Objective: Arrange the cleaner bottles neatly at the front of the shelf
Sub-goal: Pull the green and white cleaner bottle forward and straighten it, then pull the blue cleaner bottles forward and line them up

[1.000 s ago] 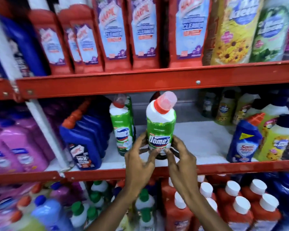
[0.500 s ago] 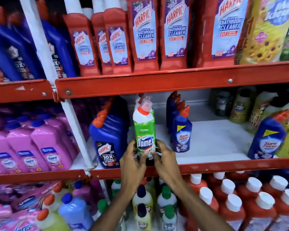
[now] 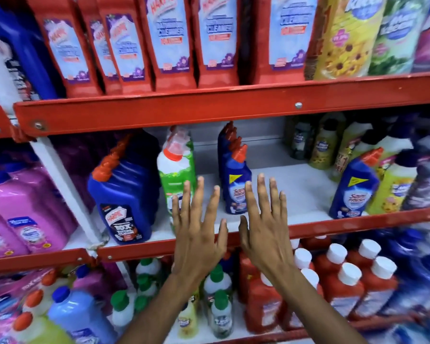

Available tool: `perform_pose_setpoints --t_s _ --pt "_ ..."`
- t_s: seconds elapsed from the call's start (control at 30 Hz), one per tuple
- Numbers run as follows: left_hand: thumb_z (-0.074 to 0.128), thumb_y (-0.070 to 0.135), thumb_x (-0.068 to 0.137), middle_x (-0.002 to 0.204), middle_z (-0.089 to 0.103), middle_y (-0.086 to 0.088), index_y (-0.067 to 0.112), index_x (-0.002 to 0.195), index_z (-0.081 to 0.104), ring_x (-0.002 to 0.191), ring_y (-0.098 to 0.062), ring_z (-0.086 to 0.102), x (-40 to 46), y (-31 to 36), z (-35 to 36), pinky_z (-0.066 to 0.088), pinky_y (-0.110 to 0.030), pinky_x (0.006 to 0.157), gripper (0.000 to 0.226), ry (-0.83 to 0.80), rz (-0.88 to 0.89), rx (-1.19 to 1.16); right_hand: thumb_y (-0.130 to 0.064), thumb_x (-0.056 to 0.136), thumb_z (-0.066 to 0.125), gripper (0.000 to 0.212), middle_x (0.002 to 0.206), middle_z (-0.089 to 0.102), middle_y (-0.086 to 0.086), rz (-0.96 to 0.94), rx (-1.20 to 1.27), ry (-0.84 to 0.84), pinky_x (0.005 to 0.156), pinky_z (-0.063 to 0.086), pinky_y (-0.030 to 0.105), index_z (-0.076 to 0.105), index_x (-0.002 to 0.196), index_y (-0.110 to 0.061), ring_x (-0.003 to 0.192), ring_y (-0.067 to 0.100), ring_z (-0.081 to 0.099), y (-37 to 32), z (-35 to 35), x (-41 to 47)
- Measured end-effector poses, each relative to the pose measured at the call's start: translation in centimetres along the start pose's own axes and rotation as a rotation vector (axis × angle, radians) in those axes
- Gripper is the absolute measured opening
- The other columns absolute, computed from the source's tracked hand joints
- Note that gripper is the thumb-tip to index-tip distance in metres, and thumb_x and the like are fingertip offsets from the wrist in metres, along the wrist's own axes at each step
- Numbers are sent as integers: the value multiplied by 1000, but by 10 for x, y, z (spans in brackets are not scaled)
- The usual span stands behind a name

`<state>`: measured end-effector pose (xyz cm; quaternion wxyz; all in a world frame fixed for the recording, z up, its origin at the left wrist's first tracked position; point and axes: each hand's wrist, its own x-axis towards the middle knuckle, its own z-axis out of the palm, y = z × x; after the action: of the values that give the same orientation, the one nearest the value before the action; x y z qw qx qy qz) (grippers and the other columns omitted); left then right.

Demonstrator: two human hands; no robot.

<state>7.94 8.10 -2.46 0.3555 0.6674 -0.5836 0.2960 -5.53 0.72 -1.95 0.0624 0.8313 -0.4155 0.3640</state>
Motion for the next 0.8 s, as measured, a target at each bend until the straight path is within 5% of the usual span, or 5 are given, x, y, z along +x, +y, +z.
perform_pose_setpoints --t_s 0.27,0.5,0.53,0.7,0.8 --pt "50 33 92 167 10 -21 17 158 19 155 -44 3 13 85 65 17 -71 120 74 -271 148 31 -19 83 56 82 164 6 21 132 -188 10 119 13 63 18 155 -12 151 43 -1 106 -25 -20" --pt "44 30 93 170 5 -12 18 158 15 157 -34 0 14 96 93 10 -59 126 72 -439 55 -219 -11 92 48 71 165 8 19 236 167 108 122 21 49 13 154 -4 153 32 7 127 -34 -25" --pt "45 28 94 170 7 -10 18 158 16 158 -30 2 22 139 117 10 -55 127 71 -462 28 -313 -10 93 49 71 165 9 16 309 232 98 123 22 47 12 154 -4 153 28 8 175 -40 -30" --pt "57 16 96 156 46 -4 17 151 37 143 -20 44 49 205 157 36 -28 117 59 -484 -215 -657 -3 90 53 65 148 47 2 398 519 48 109 44 39 28 149 -13 134 23 49 242 -46 -17" --pt "62 10 92 130 69 -2 20 134 52 116 -16 66 61 218 161 57 -34 100 44 -457 -337 -812 -3 90 57 48 121 64 -7 439 551 22 87 49 22 48 136 -14 112 19 65 248 -49 -10"
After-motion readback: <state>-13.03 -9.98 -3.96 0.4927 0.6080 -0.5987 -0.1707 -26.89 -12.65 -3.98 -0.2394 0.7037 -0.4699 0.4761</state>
